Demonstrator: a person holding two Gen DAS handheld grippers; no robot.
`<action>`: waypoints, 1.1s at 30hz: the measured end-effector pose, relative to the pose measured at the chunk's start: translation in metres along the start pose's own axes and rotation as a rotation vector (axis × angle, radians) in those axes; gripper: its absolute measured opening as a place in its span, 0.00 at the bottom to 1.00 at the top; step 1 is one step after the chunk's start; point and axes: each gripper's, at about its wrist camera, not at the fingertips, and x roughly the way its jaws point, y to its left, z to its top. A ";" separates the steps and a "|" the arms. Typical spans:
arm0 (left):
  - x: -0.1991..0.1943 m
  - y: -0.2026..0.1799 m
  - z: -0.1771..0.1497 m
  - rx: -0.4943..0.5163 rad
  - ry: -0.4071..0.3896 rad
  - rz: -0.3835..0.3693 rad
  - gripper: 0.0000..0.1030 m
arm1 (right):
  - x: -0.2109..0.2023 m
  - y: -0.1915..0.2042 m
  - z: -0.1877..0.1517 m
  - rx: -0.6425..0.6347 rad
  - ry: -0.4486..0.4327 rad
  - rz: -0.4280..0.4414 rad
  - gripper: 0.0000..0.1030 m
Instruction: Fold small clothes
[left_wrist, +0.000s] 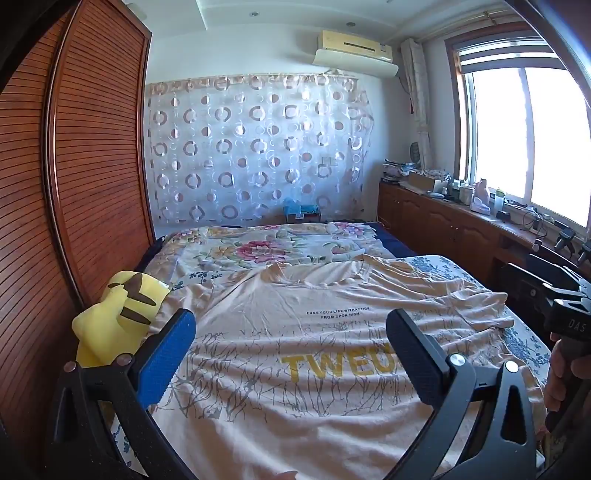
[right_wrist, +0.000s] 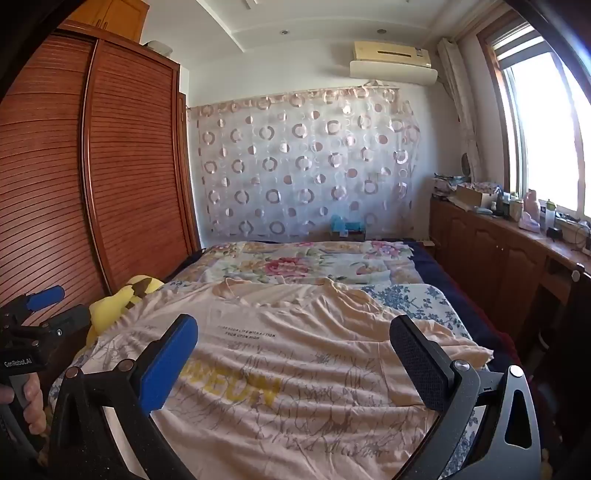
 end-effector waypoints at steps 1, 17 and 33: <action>0.000 0.000 0.000 -0.002 0.002 -0.004 1.00 | 0.000 0.000 0.000 0.009 0.006 0.001 1.00; 0.000 0.007 0.000 -0.007 0.016 0.000 1.00 | 0.001 0.002 -0.002 -0.003 -0.002 0.010 1.00; 0.000 0.009 -0.001 -0.005 0.015 0.005 1.00 | 0.002 0.003 -0.003 -0.002 -0.001 0.011 1.00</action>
